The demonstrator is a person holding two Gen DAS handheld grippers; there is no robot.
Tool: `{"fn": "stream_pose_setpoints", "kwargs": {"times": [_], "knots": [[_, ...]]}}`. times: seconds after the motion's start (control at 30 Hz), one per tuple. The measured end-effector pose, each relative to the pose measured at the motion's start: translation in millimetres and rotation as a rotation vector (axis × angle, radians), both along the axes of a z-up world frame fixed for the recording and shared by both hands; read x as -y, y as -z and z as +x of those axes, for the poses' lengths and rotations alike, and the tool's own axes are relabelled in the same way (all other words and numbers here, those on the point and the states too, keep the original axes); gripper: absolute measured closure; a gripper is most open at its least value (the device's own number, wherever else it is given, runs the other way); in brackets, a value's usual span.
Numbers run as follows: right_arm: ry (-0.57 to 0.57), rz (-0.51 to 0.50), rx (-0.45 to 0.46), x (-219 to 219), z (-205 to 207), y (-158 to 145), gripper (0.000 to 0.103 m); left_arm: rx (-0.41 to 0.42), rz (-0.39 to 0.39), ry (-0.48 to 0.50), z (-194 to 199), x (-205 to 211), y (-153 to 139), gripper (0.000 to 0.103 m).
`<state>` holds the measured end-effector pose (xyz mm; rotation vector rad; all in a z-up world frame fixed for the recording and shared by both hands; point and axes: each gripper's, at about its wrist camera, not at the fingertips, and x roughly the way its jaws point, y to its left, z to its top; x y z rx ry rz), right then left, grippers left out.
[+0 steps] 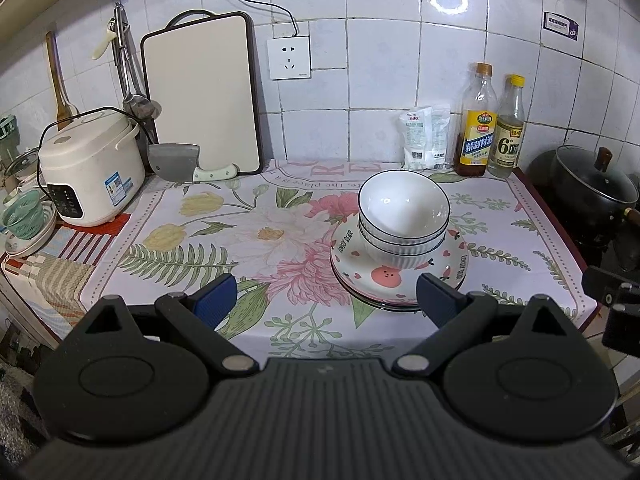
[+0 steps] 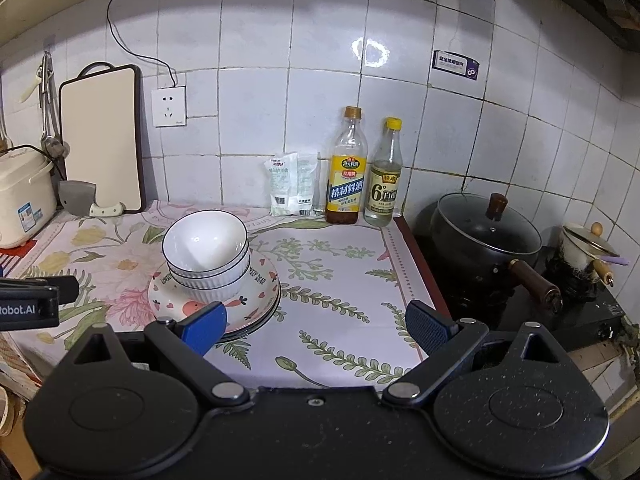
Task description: Organize plates and bowls
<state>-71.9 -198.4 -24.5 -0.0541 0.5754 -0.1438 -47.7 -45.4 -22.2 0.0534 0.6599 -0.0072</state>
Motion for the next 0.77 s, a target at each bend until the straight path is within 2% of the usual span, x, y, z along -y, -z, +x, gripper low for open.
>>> {"fn": "stream_pose_setpoints", "kwargs": {"times": [0.77], "knots": [[0.010,0.004,-0.015,1.6,4.6,3.7,0.005,-0.010,-0.007,-0.013,-0.4,3.3,1.4,0.006]]}}
